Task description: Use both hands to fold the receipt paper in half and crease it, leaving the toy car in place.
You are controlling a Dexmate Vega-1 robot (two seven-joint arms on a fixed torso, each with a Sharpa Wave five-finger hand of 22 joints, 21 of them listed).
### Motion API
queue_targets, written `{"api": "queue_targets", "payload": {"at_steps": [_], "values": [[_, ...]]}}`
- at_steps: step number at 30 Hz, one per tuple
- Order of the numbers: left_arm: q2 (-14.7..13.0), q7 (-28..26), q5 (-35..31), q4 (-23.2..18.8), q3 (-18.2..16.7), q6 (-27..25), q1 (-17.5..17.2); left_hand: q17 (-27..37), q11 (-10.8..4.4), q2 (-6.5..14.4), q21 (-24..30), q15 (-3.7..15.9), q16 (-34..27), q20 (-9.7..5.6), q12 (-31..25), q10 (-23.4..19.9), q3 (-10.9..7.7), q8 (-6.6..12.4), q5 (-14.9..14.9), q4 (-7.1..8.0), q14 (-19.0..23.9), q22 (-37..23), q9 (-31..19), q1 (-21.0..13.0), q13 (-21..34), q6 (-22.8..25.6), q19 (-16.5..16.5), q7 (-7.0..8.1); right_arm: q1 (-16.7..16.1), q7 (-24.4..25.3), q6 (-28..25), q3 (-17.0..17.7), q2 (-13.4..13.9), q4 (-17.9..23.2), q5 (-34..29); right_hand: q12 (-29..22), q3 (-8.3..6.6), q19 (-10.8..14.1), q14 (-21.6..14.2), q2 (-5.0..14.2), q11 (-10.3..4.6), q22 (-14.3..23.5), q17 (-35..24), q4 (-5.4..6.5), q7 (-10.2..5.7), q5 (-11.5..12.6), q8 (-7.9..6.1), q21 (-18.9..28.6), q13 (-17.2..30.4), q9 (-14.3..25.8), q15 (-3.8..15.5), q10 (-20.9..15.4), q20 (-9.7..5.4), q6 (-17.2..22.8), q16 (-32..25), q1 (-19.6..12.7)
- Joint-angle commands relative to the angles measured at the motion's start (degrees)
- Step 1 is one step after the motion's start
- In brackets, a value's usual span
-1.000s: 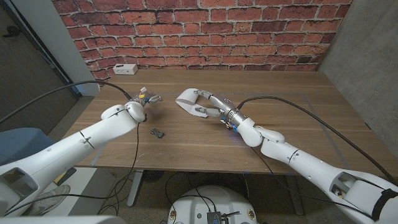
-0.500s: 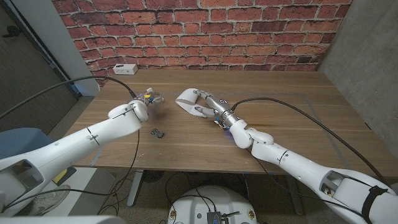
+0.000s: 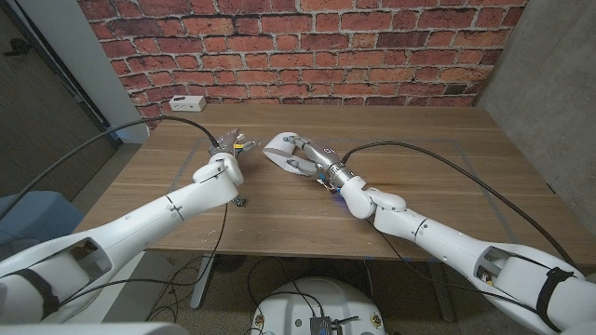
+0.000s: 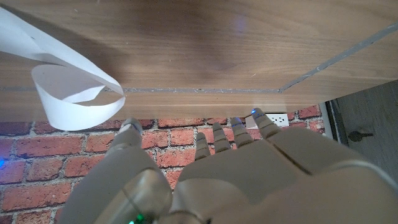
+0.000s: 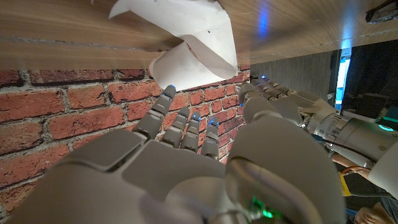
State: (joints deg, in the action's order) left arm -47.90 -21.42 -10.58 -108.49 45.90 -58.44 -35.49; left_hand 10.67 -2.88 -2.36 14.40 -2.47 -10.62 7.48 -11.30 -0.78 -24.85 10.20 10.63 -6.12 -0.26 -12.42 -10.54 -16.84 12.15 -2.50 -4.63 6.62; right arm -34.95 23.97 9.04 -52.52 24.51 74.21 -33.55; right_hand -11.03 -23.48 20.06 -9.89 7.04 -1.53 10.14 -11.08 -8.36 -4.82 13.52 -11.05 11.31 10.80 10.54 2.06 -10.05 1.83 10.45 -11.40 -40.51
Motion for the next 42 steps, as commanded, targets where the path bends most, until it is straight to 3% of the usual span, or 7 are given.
{"api": "queue_targets", "payload": {"at_steps": [1, 7, 12, 18, 25, 31, 42], "values": [[16.7, -3.0, -2.6, 17.2, 4.3, -0.1, 5.5, 0.2, -0.25, -2.1, 0.0, -0.04, -0.6, 0.8, -0.8, -0.7, 0.48, 0.54, 0.7, -1.07, 1.0, -0.2, -0.1, -0.6, 0.1, 0.0, 0.2, -0.29, 0.1, 1.3, 5.5, 0.6, 1.0, 1.2, 2.2, -0.2, 0.07, -0.1, 0.1, 0.28, 0.07, 0.1, -0.3, 0.1, -0.22, -0.4, -0.21, 0.2, 0.2, 0.2, 1.17, 0.0, 0.19, 0.1, -0.1, 0.0], [13.3, -2.1, 1.9, 13.7, -0.8, 10.7, 1.4, 0.4, 0.92, -5.1, 0.2, -0.31, -0.9, 1.11, -1.4, -1.5, 3.09, 0.96, 1.3, -0.53, 1.7, -0.3, -0.1, 1.6, 0.2, 0.5, 0.6, -0.42, 0.6, 0.7, 5.4, 0.6, 0.8, -0.2, 2.1, -0.2, 0.17, -0.2, 0.1, 0.34, 0.09, 0.1, -0.3, 0.12, -0.24, -0.5, -0.18, 0.2, 0.2, 0.2, 1.21, 0.1, 0.2, 0.1, -0.1, 0.0], [9.1, 5.6, 2.9, 10.7, 0.5, 12.9, 2.3, 0.5, 1.59, -6.5, -0.3, -1.84, -0.4, 2.04, -0.9, 0.3, 5.08, 0.14, 1.9, 0.17, 0.3, -0.4, -0.1, 3.6, 0.2, -2.0, -1.2, -0.52, 1.3, 0.6, 6.0, 0.3, 0.4, -1.6, 2.1, -0.2, 0.26, -0.2, 0.1, 0.39, -0.05, 0.1, -0.3, 0.13, -0.23, -0.5, -0.13, 0.2, 0.2, 0.2, 1.25, 0.1, 0.22, 0.0, -0.2, -0.1], [5.3, 19.9, -1.3, 8.5, 8.0, 7.6, 9.2, 0.4, 1.7, -7.4, -0.5, -2.23, 0.1, 2.33, -0.1, 4.4, 6.8, -0.46, 4.0, -1.6, -2.6, -0.4, -0.1, 1.1, 0.3, -8.9, -1.8, -1.68, 2.2, 0.9, 7.4, 0.1, -0.3, -3.4, 2.6, -0.2, 0.36, -0.1, 0.1, 0.42, 0.01, 0.1, -0.3, 0.13, -0.25, -0.6, -0.09, 0.2, 0.2, 0.2, 1.3, 0.1, 0.13, 0.0, -0.2, -0.1], [6.8, 31.7, -5.9, 11.2, 17.5, -2.1, 17.8, 0.2, 3.36, -3.6, -0.9, -2.78, 0.3, 2.47, 0.3, 10.0, 4.7, 0.06, 5.2, -3.29, -6.9, -0.2, -0.1, -7.2, 0.5, -15.1, -3.1, -2.66, 2.7, 1.3, 8.2, 0.3, -0.6, -4.5, 3.3, -0.2, 0.49, -0.1, -0.1, 0.48, -0.02, 0.1, -0.3, 0.17, -0.21, -0.7, -0.06, 0.3, 0.2, 0.2, 1.32, 0.2, 0.09, -0.1, -0.3, -0.1], [9.9, 30.3, -10.0, 15.2, 22.1, -6.5, 20.1, 0.1, 3.89, -0.4, -0.3, -2.36, -0.1, 1.59, -0.3, 11.1, 2.64, 0.64, 4.7, -3.43, -7.3, -0.2, -0.1, -11.9, 0.6, -16.8, -1.9, -3.36, 2.7, 1.3, 8.7, 0.5, -0.5, -4.6, 3.8, -0.2, 0.6, -0.1, -0.1, 0.51, -0.02, 0.1, -0.3, 0.19, -0.23, -0.8, -0.02, 0.3, 0.2, 0.2, 1.27, 0.2, 0.12, -0.1, -0.3, -0.1], [12.2, 20.6, -11.3, 18.0, 19.2, -4.2, 16.4, -0.3, 1.19, 2.2, 2.2, 1.38, -1.8, 0.28, -3.4, 4.0, 1.01, 2.76, 2.2, -3.14, 0.0, 0.0, 0.0, -18.4, 0.3, -10.1, 4.5, -3.42, 3.3, 0.2, 7.5, 0.5, -0.5, -4.0, 3.4, 0.1, 0.87, 0.0, 0.2, 0.63, -0.06, 0.1, -0.3, 0.2, -0.16, -0.9, 0.23, 0.3, 0.2, 0.2, 1.14, 0.9, 0.21, -0.8, -0.3, -0.3]]}}
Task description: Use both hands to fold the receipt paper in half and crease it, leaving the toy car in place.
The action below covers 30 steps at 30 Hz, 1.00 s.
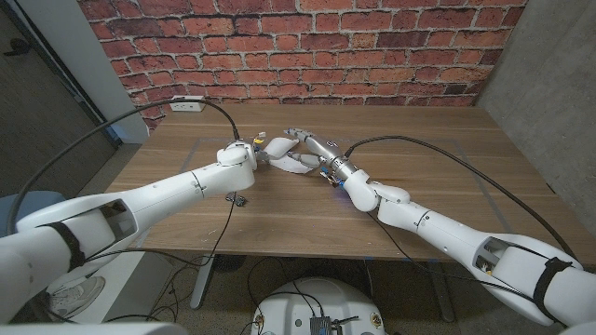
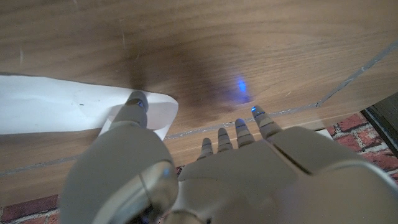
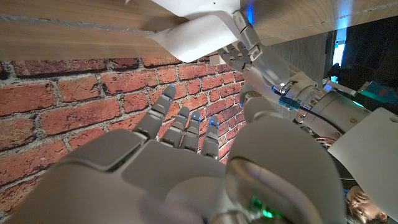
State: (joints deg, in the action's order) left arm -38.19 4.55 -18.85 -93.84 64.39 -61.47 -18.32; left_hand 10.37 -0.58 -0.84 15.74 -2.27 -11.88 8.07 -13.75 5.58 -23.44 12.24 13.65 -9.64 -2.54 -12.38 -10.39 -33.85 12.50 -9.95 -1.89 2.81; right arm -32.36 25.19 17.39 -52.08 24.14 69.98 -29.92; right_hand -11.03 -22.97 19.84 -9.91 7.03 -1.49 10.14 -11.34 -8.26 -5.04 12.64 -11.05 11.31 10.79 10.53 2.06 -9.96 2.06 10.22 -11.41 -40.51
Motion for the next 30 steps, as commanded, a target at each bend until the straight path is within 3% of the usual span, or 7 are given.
{"api": "queue_targets", "payload": {"at_steps": [1, 5, 7, 12, 18, 24, 30], "values": [[2.4, -5.8, -3.0, 3.2, 0.4, -1.0, -1.0, 0.0, -1.32, 1.0, 0.9, 1.48, -0.6, -0.38, -1.1, -2.9, -0.46, 0.76, -1.0, 0.44, 2.7, 0.0, -0.1, -1.7, 0.0, -2.3, 2.0, 0.46, 1.0, -1.2, -1.5, -0.1, -0.2, 0.5, -0.7, 0.4, 0.4, 0.1, 0.8, 0.68, 0.0, 0.1, 0.0, 0.01, 0.03, -0.1, 0.4, 0.3, 0.2, 0.2, 1.14, 1.6, -0.08, -1.1, -0.1, -0.5], [1.7, -9.4, -2.5, 1.8, -2.5, 1.3, -3.7, -0.1, -2.34, 1.1, 1.5, 2.3, -0.8, -0.86, -1.7, -5.4, 0.18, 0.84, -1.8, 1.12, 5.1, 0.0, -0.1, -1.5, -0.2, -0.1, 3.6, 0.57, 2.5, -3.4, -5.9, -1.4, -1.1, 1.0, -3.2, 0.7, 1.01, -0.9, 3.0, -0.1, -0.22, 0.1, 0.1, -0.29, 0.16, -0.2, 0.55, 0.0, 0.2, 0.2, 0.52, 3.4, 0.01, -2.1, 0.7, -0.7], [1.4, -10.4, -1.9, 1.2, -3.9, 2.2, -4.8, 0.0, -2.48, 0.2, 1.6, 2.52, -0.8, -0.95, -1.8, -6.0, 1.35, 0.64, -2.0, 1.88, 5.7, 0.0, -0.1, 0.0, -0.2, 0.3, 3.7, 0.81, 3.6, -6.2, -8.5, -2.4, -1.7, 1.1, -4.0, 0.6, 2.86, -3.0, 4.9, -2.03, 0.77, 0.1, 0.1, 0.32, 0.32, -0.2, 0.38, -0.6, 0.3, 0.3, -0.35, 4.8, 0.55, -2.4, 0.9, 0.9], [1.1, -12.1, -1.0, 0.0, -6.4, 3.3, -6.8, 0.3, -2.69, -1.6, 1.4, 2.66, -0.5, -0.9, -1.7, -6.5, 3.95, 0.22, -1.8, 3.59, 6.0, -0.1, -0.1, 3.6, -0.3, 0.9, 3.3, 1.16, 7.4, -8.8, -12.0, -6.0, -4.9, -3.3, -6.6, 0.2, 3.95, -3.9, 6.4, -2.55, 1.13, 0.1, 0.0, 0.76, 0.52, 0.3, -0.43, -0.5, 0.3, 0.3, -0.49, 4.9, 0.42, -0.6, 0.9, 1.7], [0.9, -12.3, -0.3, -0.3, -7.6, 3.5, -7.8, 0.3, -2.78, -2.2, 1.4, 2.94, -0.5, -0.94, -1.7, -6.9, 4.79, 0.16, -1.5, 4.14, 6.3, -0.1, -0.1, 4.7, -0.3, 1.4, 3.3, 1.23, 10.2, -3.4, -12.2, -8.6, -7.9, -10.1, -8.7, -2.8, 5.16, -0.5, -1.9, -0.12, -0.64, 0.2, -1.1, 1.85, 0.1, 1.7, -1.65, 1.1, 0.7, 0.4, 3.76, -2.3, -1.46, 5.7, -3.1, 1.9], [0.9, -11.1, -1.1, -0.3, -6.3, 2.1, -7.2, 0.4, -2.81, -2.6, 1.4, 3.15, -0.4, -0.88, -1.6, -6.9, 5.41, 0.09, -1.3, 4.48, 6.3, -0.1, -0.1, 5.5, -0.3, 1.6, 3.2, 1.19, 11.3, 4.5, -14.5, -8.9, -10.5, -15.4, -8.2, -3.1, 6.04, 0.4, -3.4, 0.04, -0.95, 0.2, -2.0, 2.61, 0.11, 1.8, -1.44, 1.4, 0.9, 0.4, 3.96, -3.0, -1.46, 6.3, -4.0, 3.0], [1.1, -10.3, -1.9, 0.2, -4.9, 1.5, -6.4, 0.3, -3.01, -2.4, 1.4, 3.21, 0.0, -0.87, -1.3, -6.5, 5.35, -0.11, -1.0, 4.27, 5.9, -0.1, -0.1, 5.0, -0.3, 1.6, 3.2, 1.28, 11.5, 8.8, -18.5, -9.6, -11.2, -16.2, -8.0, -3.8, 6.7, 2.1, -6.9, 0.19, -0.45, 0.3, -3.0, 2.4, 0.3, 2.3, -0.85, 1.9, 1.0, 0.4, 4.49, -4.8, -1.27, 6.2, -5.8, 2.8]]}}
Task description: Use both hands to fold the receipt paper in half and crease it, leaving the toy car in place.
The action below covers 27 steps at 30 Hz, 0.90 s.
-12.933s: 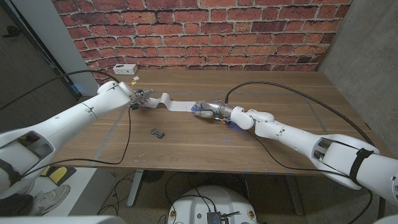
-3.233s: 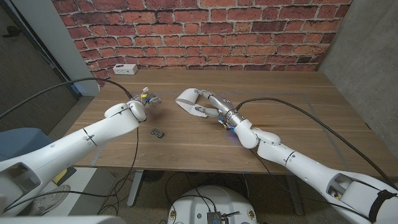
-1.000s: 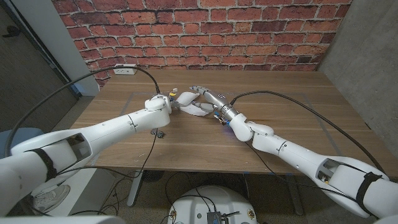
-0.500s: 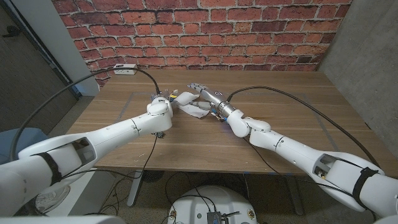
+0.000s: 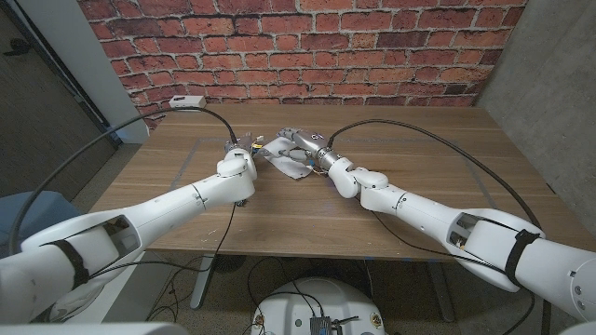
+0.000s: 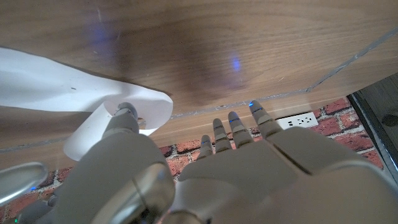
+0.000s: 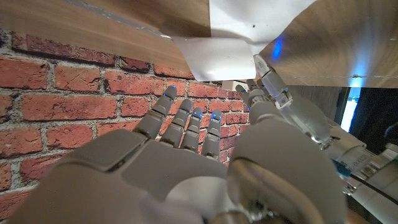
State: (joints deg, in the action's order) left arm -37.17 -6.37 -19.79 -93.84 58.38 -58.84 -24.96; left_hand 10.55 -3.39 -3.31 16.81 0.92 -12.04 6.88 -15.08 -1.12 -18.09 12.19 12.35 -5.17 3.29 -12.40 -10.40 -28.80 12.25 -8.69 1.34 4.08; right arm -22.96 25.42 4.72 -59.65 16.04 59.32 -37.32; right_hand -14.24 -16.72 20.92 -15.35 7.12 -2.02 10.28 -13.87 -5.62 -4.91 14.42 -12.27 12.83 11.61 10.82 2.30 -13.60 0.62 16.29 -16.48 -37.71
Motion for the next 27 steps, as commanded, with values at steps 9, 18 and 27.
{"api": "queue_targets", "payload": {"at_steps": [9, 18, 27], "values": [[0.2, 0.0, -1.2, -0.3, 0.9, -1.6, -0.2, 0.0, -0.21, 0.3, 0.3, 0.23, 0.4, 0.39, 0.2, 0.3, -0.12, -0.25, 0.6, -0.59, -0.1, -0.1, -0.1, -0.9, -0.1, 0.2, -0.1, 0.06, 4.3, 0.5, -11.0, -5.3, -3.1, -4.7, -0.3, 1.4, 4.1, -1.5, 3.0, -2.3, 0.57, 0.3, -2.0, 1.3, 0.03, 1.1, -0.52, -0.9, 0.4, 0.1, 3.2, 3.1, 0.21, 5.6, 0.8, 3.5], [-0.1, -0.2, -1.3, -1.0, 0.9, -2.4, -0.4, -0.1, -0.08, 0.2, 0.2, 0.26, 0.5, 0.41, 0.4, 0.3, -0.05, -0.38, 0.8, -0.86, 0.0, 0.0, -0.1, -1.3, -0.1, 0.3, -0.2, 0.09, 6.8, -8.5, -14.2, -7.8, -4.7, -6.1, 0.9, 3.9, 6.43, -9.6, 16.2, -0.34, 0.39, 0.5, -3.4, 3.7, -1.49, 2.7, 1.61, -1.8, 0.2, 0.1, 0.42, 13.3, -0.96, 6.0, 4.9, 6.0], [0.1, -0.6, -1.2, -0.6, 0.8, -2.0, -0.4, -0.1, -0.08, 0.2, 0.2, 0.25, 0.6, 0.41, 0.5, 0.3, 0.07, -0.52, 1.0, -1.02, -0.1, 0.0, -0.1, -1.7, -0.1, 0.3, -0.2, -0.02, 8.0, -9.8, -14.9, -8.7, -5.3, -7.3, 2.2, 2.7, 8.12, -9.7, 16.4, -1.5, 1.28, 0.6, -3.4, 3.93, 0.49, 3.4, -0.82, -1.0, 0.0, 0.2, 0.28, 12.2, -1.39, 12.8, 4.4, 6.4]]}}
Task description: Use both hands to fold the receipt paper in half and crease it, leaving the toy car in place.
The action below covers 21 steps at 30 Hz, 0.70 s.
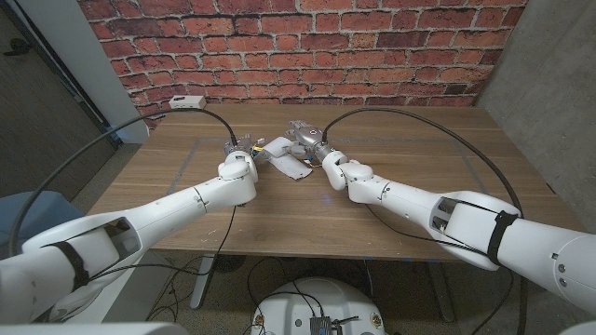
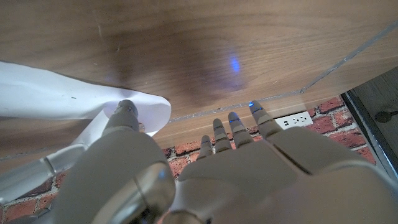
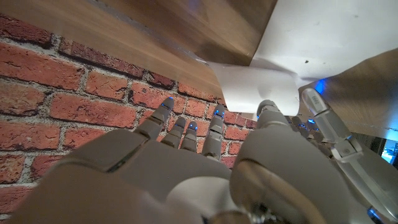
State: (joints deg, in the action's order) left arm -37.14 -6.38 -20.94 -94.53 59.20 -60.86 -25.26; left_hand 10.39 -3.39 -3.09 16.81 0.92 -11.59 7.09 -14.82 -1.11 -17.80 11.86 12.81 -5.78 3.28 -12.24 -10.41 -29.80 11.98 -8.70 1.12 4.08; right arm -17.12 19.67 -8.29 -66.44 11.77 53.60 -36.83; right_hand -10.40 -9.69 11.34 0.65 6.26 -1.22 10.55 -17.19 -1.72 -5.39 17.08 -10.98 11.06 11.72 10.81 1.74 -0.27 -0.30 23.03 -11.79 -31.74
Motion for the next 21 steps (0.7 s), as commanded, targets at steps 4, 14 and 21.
{"api": "queue_targets", "payload": {"at_steps": [4, 14, 21], "values": [[0.3, -0.5, -0.1, 0.6, 0.1, 0.2, 0.2, 0.0, -0.28, 0.0, 0.2, 0.43, 0.2, 0.07, 0.3, 0.4, -0.17, -0.25, 0.6, -0.49, -0.1, -0.2, -0.1, -0.8, 0.2, 0.4, 0.0, 0.13, 1.5, -6.1, 2.3, 0.7, 1.2, 1.1, 6.3, -2.4, 1.93, 0.8, -1.0, -0.99, 0.15, 0.3, 0.3, -0.71, 1.66, 1.6, -4.51, 1.5, -0.2, 0.4, 1.02, -5.4, -0.78, 15.0, -0.8, -1.0], [1.3, -0.3, -0.3, 2.6, 0.6, 1.3, 1.1, 0.0, -0.21, 0.0, 0.2, 0.38, 0.4, -0.11, 0.6, 0.7, 0.01, -0.42, 0.7, -0.57, -0.2, -0.2, -0.1, -1.1, 0.2, 0.3, 0.0, 0.0, 2.7, -32.6, 18.6, 11.8, 2.2, -3.3, 32.3, -2.4, 0.92, 1.8, -2.1, -0.8, 0.61, 0.3, 1.6, -4.89, 2.82, 3.0, -6.21, 1.9, -0.4, 0.6, 0.09, -8.9, -0.5, 22.6, -0.7, -8.6], [1.7, -0.6, -0.4, 3.1, 0.4, 1.4, 1.1, 0.0, -0.11, 0.0, 0.2, 0.33, 0.5, -0.26, 0.7, 0.9, 0.19, -0.51, 0.8, -0.57, -0.3, -0.2, -0.1, -1.1, 0.2, 0.2, 0.0, -0.03, 4.2, -42.6, 21.3, 13.0, 1.2, -6.2, 38.2, -1.7, -3.11, 4.5, -3.8, 1.96, 0.63, 0.1, 3.0, -8.89, 1.33, 3.9, -5.96, 2.6, -0.6, 0.2, -1.78, -10.5, 1.8, 26.5, -1.0, -21.3]]}}
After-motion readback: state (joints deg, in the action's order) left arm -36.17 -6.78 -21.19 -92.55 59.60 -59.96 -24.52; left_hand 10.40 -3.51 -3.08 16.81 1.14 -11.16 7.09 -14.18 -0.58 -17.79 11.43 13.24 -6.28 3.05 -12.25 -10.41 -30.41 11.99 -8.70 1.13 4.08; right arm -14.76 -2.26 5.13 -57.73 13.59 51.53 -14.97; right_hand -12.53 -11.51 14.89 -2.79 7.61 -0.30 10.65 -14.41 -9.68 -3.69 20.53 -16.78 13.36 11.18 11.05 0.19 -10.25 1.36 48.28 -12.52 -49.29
